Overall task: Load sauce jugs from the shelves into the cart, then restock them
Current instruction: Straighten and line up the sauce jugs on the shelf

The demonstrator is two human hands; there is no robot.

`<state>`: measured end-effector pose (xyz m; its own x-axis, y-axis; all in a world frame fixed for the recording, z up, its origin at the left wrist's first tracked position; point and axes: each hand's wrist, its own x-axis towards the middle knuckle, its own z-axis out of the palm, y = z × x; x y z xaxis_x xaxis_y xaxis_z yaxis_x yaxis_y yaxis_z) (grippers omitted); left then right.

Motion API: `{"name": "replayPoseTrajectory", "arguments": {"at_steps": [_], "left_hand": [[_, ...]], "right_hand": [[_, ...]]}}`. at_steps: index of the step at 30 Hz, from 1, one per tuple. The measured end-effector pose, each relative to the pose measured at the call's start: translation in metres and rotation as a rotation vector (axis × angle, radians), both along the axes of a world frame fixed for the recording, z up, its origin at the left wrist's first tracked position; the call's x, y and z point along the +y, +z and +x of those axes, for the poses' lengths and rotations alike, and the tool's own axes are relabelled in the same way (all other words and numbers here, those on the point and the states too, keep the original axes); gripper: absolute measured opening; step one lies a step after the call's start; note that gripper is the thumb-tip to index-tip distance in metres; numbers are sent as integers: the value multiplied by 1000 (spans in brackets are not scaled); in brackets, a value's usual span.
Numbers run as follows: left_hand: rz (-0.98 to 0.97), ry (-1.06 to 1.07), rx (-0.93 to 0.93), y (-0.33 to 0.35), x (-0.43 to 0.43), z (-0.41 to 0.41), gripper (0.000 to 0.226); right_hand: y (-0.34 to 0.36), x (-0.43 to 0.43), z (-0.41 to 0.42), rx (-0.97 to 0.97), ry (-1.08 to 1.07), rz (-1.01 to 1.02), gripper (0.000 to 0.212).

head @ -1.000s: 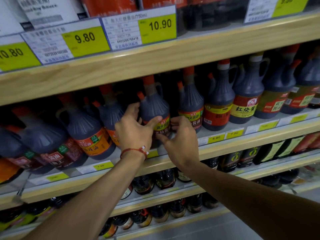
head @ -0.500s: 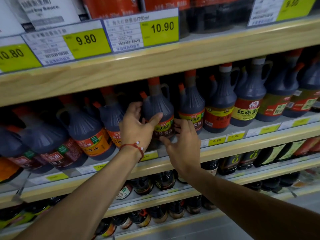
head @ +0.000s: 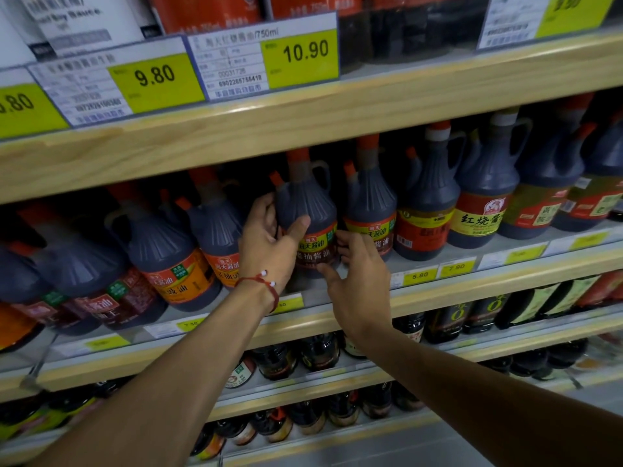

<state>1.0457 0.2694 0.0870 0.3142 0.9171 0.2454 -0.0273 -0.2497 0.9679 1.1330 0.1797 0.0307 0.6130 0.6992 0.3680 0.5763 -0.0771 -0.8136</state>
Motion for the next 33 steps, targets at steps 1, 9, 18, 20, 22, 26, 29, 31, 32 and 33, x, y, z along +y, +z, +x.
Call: {"name": "replayPoseTrajectory", "arguments": {"at_steps": [1,9,18,20,22,26,29,31,32,33], "left_hand": [[5,4,5,-1,0,0,47],[87,90,153,-13,-2,2,75],[148,177,249,-5,-15,3,72],[167,165,231,-1,-22,-6,64],[215,198,227,1,-27,-22,54],[416,331,207,9,-29,-64,34],[529,388,259,13,-13,-94,36],[560,394,288,16,-3,-110,45],[568,383,320,17,2,-117,50],[567,370,369,17,6,-121,57]], "right_hand": [[0,0,1,-4,8,1,51],[4,-5,2,5,61,-43,58],[12,-11,2,-7,107,-101,62],[11,-14,-4,-11,87,-60,52],[9,-17,-13,-45,81,-17,40],[7,-14,-40,-76,111,-5,29],[10,-3,-63,-44,133,-22,40],[12,6,-80,-21,138,-43,50],[13,11,-87,-10,125,-50,55],[15,16,-94,3,107,-60,59]]}}
